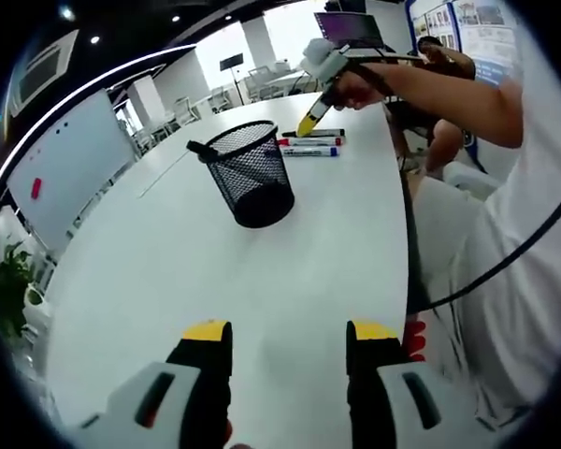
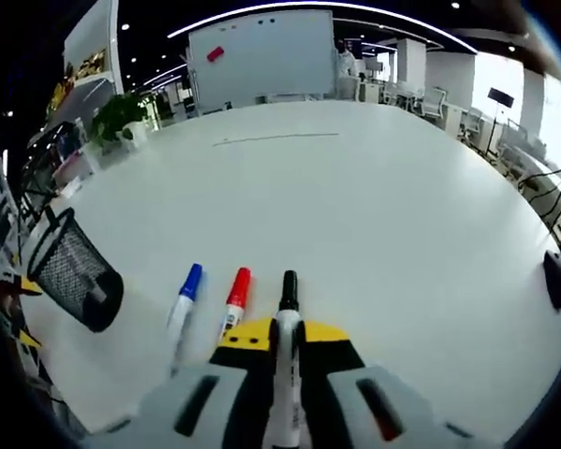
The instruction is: Pick up the whiteboard markers from the pen holder and place them facing the whiteboard neatly
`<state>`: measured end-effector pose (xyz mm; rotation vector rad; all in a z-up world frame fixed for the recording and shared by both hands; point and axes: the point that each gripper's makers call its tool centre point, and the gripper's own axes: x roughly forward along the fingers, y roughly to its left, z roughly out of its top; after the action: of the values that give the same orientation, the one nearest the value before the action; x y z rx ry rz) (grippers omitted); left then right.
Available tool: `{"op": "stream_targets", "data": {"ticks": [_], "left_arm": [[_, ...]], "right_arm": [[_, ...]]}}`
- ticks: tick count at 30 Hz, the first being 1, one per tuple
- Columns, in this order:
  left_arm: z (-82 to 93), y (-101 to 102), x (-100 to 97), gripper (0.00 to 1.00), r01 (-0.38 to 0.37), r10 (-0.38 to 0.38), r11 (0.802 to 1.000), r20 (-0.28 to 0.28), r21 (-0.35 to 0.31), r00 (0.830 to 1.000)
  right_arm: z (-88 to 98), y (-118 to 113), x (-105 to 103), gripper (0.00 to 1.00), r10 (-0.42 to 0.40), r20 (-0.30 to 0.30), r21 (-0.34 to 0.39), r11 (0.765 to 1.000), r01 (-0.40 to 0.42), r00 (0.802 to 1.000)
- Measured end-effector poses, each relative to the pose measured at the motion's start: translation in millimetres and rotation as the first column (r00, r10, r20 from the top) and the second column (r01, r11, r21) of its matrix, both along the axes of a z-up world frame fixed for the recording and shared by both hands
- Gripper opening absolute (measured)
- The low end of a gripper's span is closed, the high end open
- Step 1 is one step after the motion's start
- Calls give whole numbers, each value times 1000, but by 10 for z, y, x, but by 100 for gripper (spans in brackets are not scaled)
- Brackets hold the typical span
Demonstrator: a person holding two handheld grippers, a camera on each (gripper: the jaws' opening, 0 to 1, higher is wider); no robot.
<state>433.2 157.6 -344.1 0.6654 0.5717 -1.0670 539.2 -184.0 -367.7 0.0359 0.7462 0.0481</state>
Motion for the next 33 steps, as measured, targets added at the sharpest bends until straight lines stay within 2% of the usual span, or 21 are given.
{"op": "stream_targets", "data": {"ticks": [13, 18, 23, 25, 33], "left_arm": [[47, -57, 27, 50, 2, -2, 1000, 14, -8, 1000], [68, -64, 16, 51, 2, -2, 1000, 14, -9, 1000], [141, -81, -24, 51, 11, -11, 999, 8, -42, 1000], [140, -54, -3, 51, 3, -3, 999, 15, -32, 1000], [135, -33, 24, 51, -6, 6, 1000, 26, -20, 1000]], "right_arm": [[0, -9, 21, 10, 26, 35, -15, 1000, -25, 999], [5, 6, 30, 15, 43, 46, -39, 998, -41, 998], [14, 2, 41, 18, 53, 45, -55, 997, -51, 998], [99, -44, 76, 19, 57, 83, -92, 995, -50, 995], [264, -28, 115, 22, 55, 139, -36, 998, -50, 989]]}}
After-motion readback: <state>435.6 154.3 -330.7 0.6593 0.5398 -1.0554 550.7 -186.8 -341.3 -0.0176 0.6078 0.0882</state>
